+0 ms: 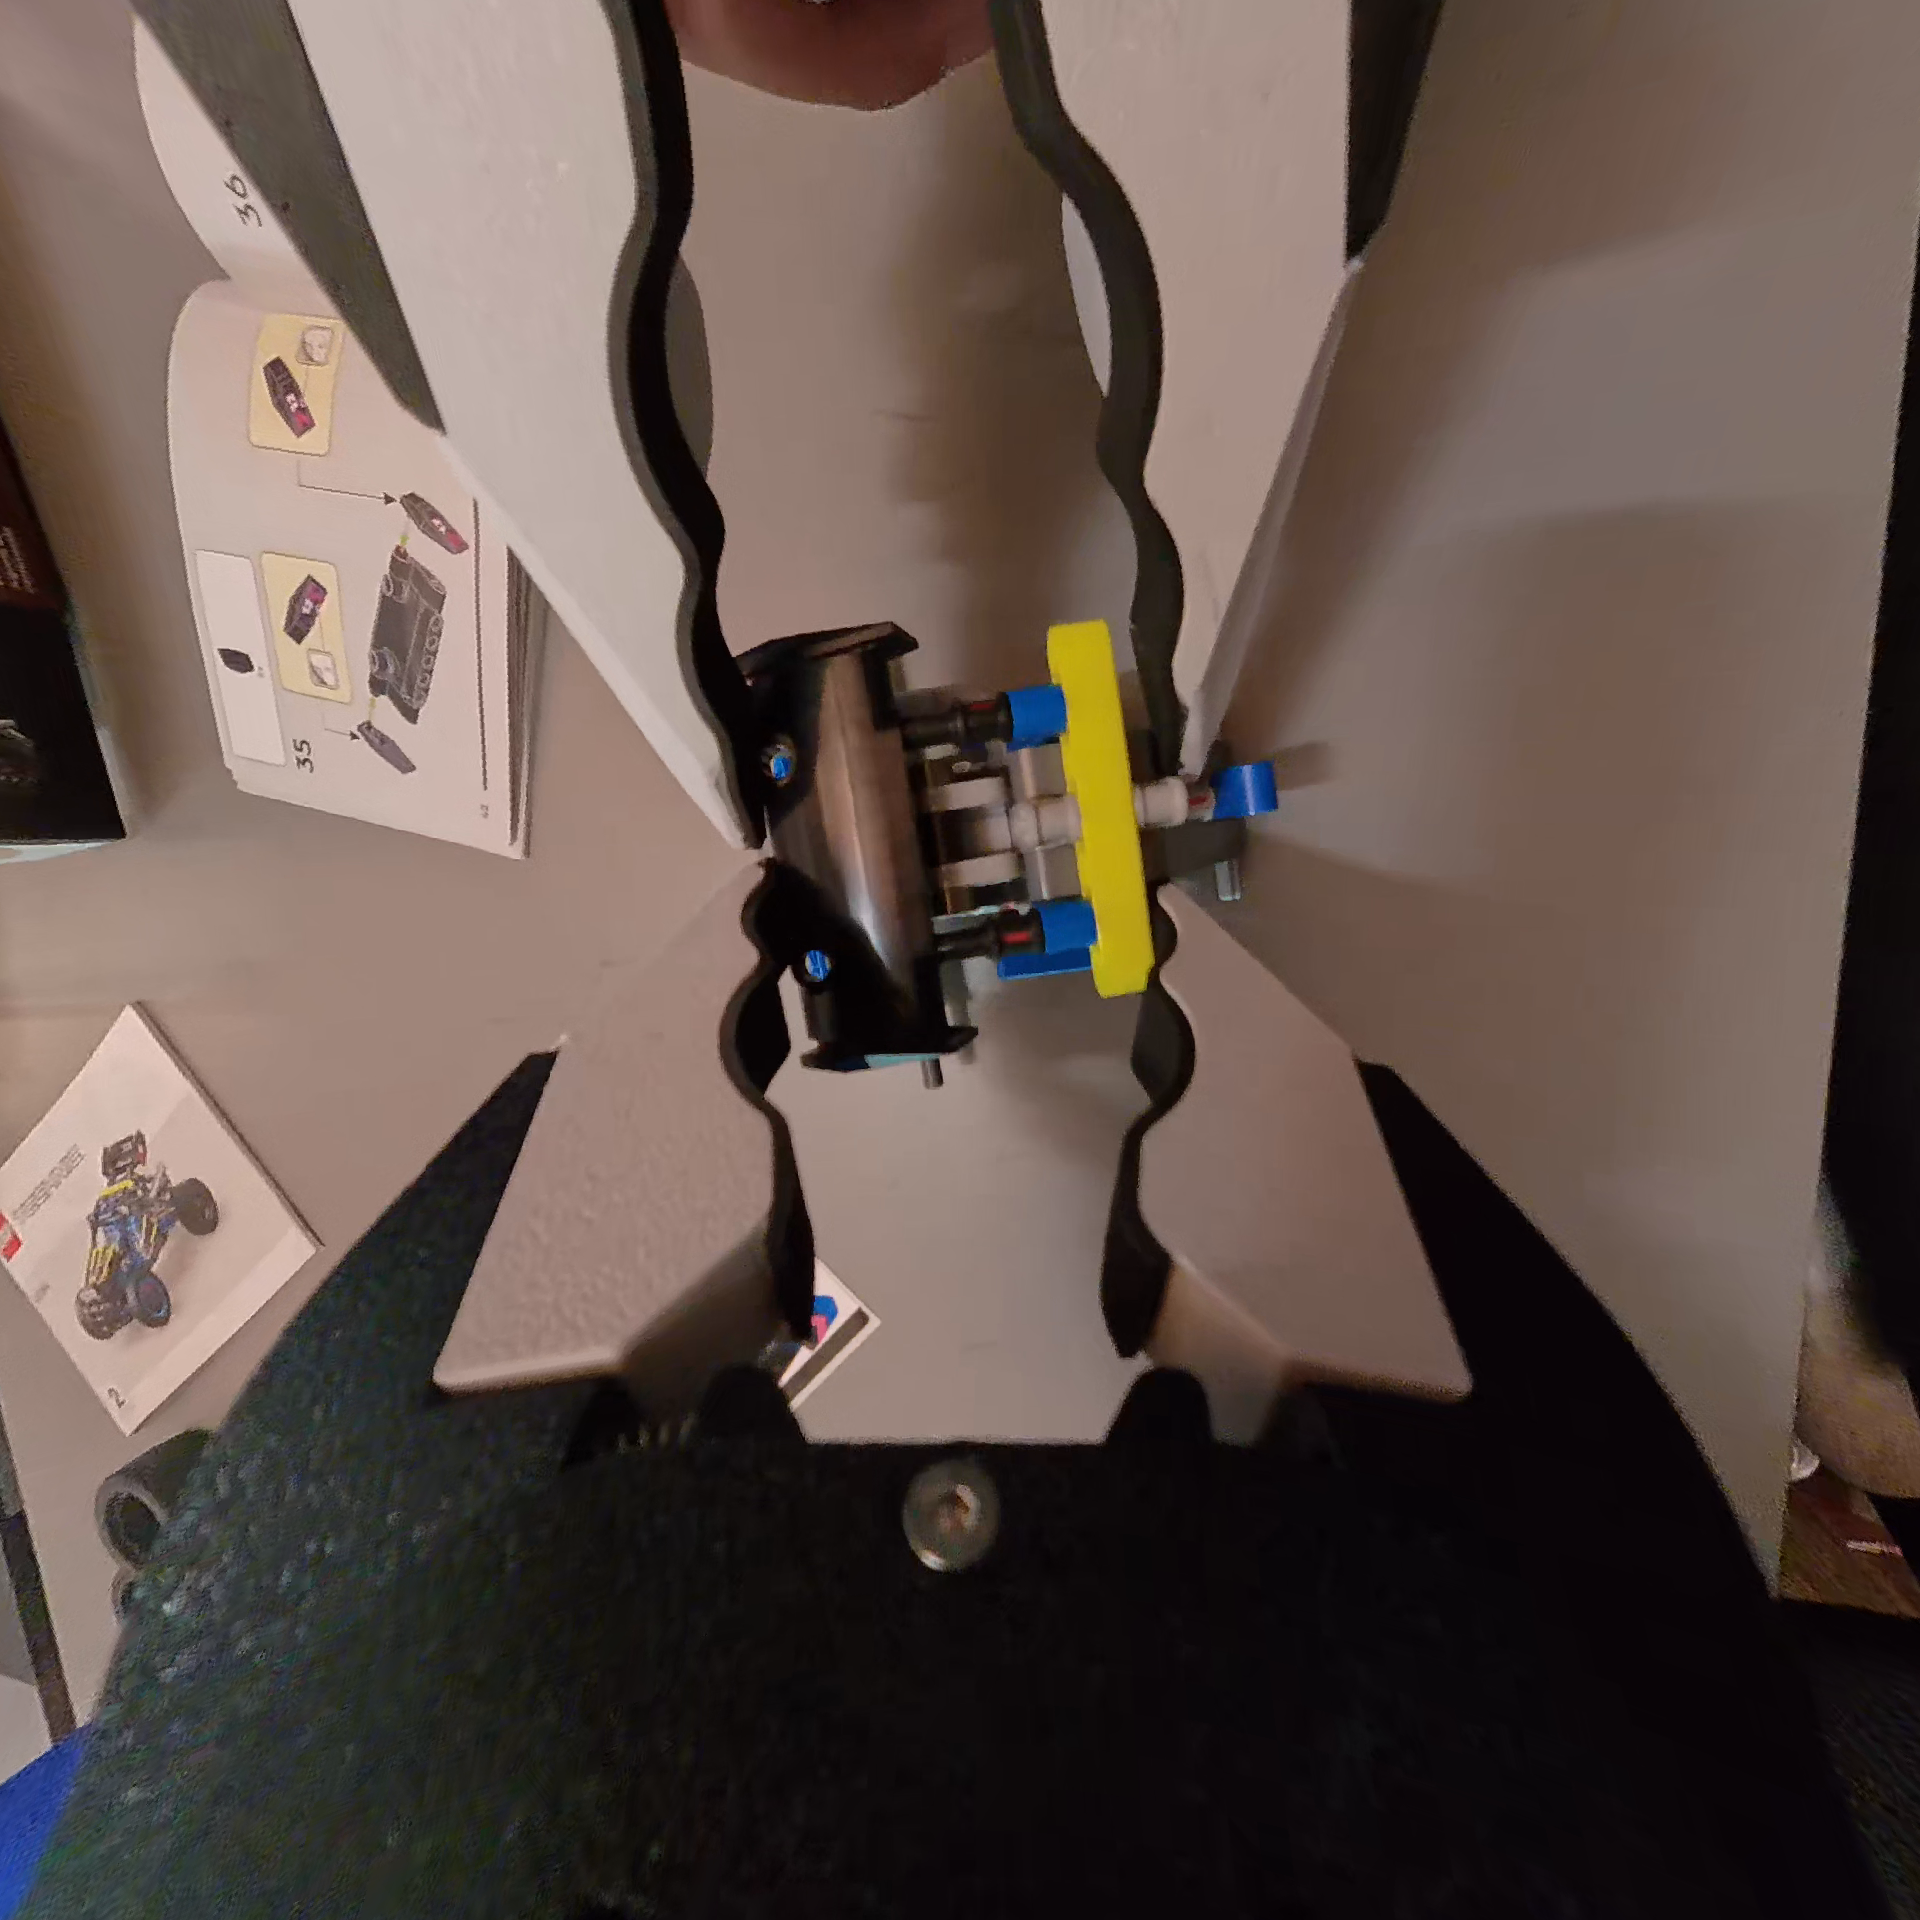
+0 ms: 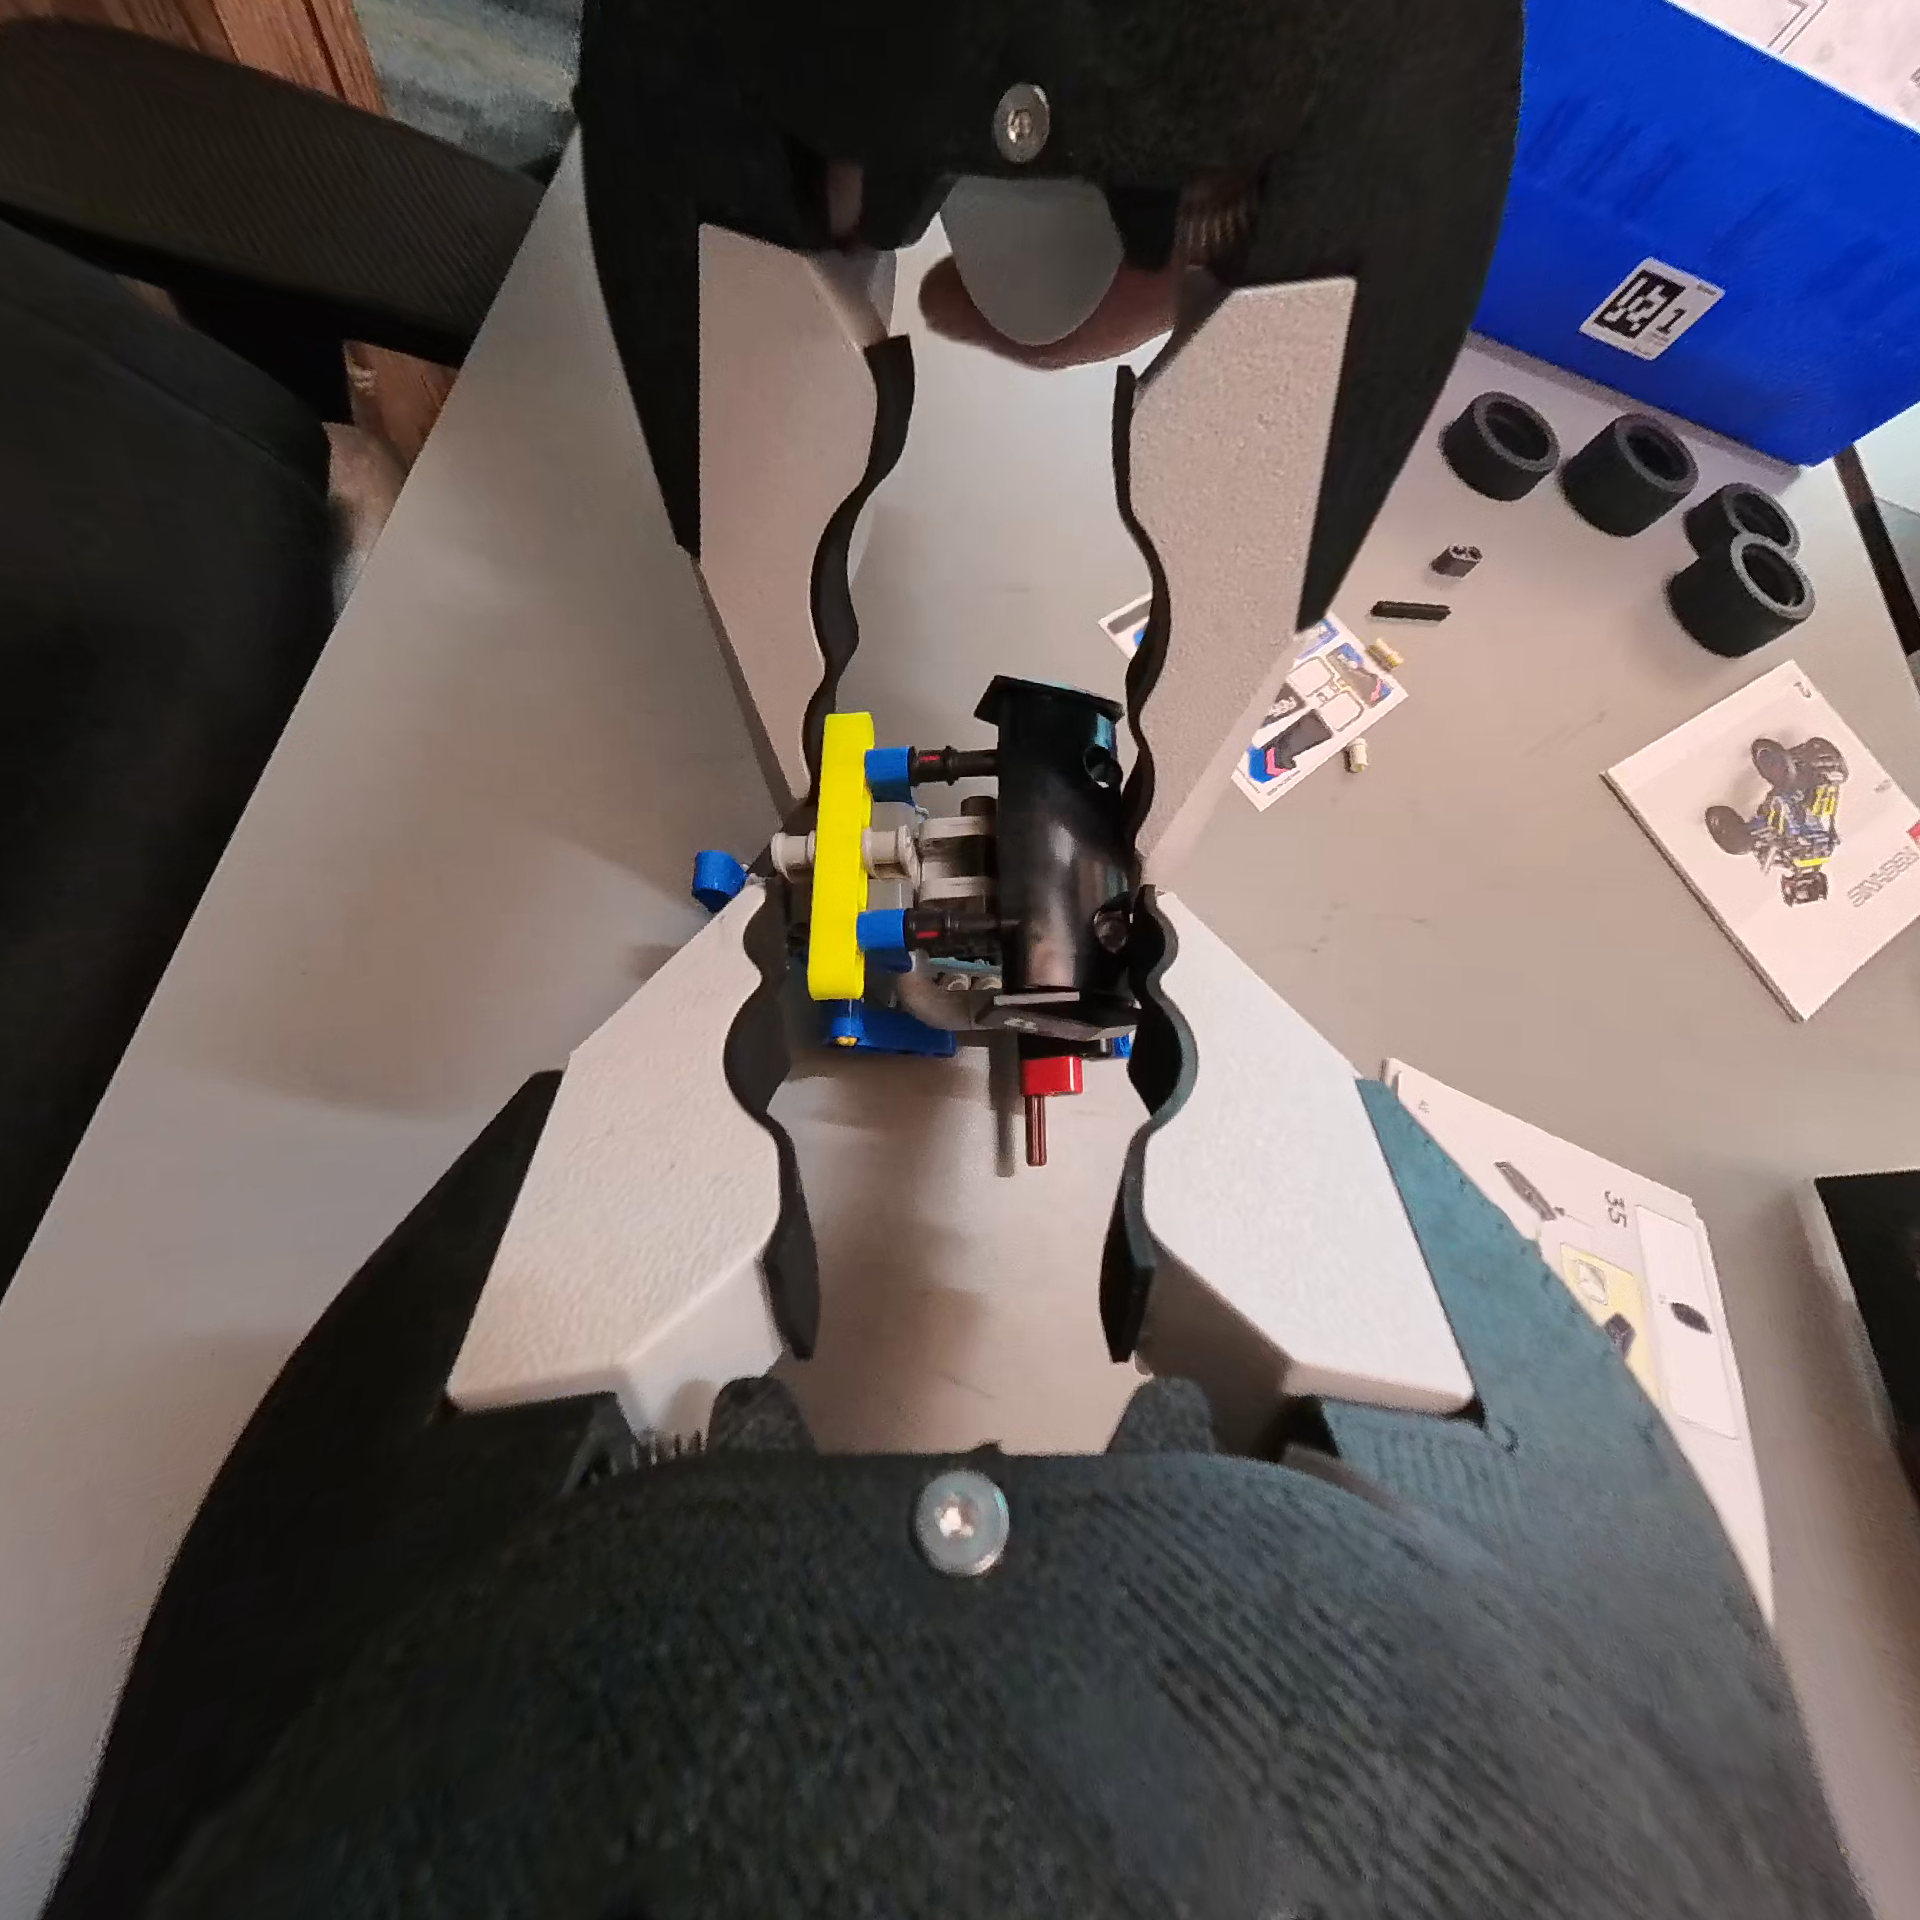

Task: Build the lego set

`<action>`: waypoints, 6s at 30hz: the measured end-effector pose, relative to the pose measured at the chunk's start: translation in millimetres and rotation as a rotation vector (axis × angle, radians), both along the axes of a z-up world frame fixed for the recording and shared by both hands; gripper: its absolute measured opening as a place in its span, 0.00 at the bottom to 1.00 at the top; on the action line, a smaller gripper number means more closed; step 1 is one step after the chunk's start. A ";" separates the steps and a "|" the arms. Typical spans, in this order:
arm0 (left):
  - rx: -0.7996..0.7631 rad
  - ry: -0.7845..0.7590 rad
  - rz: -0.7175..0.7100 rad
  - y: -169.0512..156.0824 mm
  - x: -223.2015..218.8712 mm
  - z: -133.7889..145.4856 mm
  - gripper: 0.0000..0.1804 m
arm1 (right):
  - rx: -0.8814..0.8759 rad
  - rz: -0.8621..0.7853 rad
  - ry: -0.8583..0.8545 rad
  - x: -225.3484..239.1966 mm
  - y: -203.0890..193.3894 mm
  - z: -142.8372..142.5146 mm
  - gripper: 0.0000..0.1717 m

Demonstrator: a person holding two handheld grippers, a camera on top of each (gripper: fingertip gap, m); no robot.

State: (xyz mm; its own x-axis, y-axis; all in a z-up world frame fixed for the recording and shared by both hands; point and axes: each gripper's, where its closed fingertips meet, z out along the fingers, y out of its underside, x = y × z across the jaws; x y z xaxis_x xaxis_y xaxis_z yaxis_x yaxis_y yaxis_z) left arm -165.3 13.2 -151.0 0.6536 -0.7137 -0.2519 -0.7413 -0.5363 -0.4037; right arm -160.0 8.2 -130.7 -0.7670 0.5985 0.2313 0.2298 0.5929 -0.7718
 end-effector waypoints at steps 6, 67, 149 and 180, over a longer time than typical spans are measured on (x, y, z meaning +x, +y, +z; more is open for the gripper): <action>-0.007 -0.005 -0.010 1.2 0.0 -0.5 0.35 | 0.006 -0.013 -0.004 0.1 0.7 0.0 0.37; 0.567 -0.368 0.706 12.6 9.9 7.2 0.26 | -0.628 -0.607 -0.305 -0.9 33.7 4.7 0.16; 0.482 -0.356 0.152 33.7 8.5 -0.8 0.33 | -0.220 -0.576 -0.783 -3.9 36.2 -7.3 0.16; 0.658 -0.494 -0.002 22.7 21.2 33.4 0.34 | -1.476 -0.163 -0.791 16.2 15.6 46.4 0.10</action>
State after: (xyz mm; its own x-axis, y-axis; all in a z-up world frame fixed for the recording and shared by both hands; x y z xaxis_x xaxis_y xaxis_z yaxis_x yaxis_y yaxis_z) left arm -144.1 35.9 -117.7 0.7976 -0.5216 -0.3030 -0.3968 -0.0754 -0.9148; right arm -143.8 23.7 -84.3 -0.3244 0.0158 -0.9458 0.7875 -0.5494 -0.2793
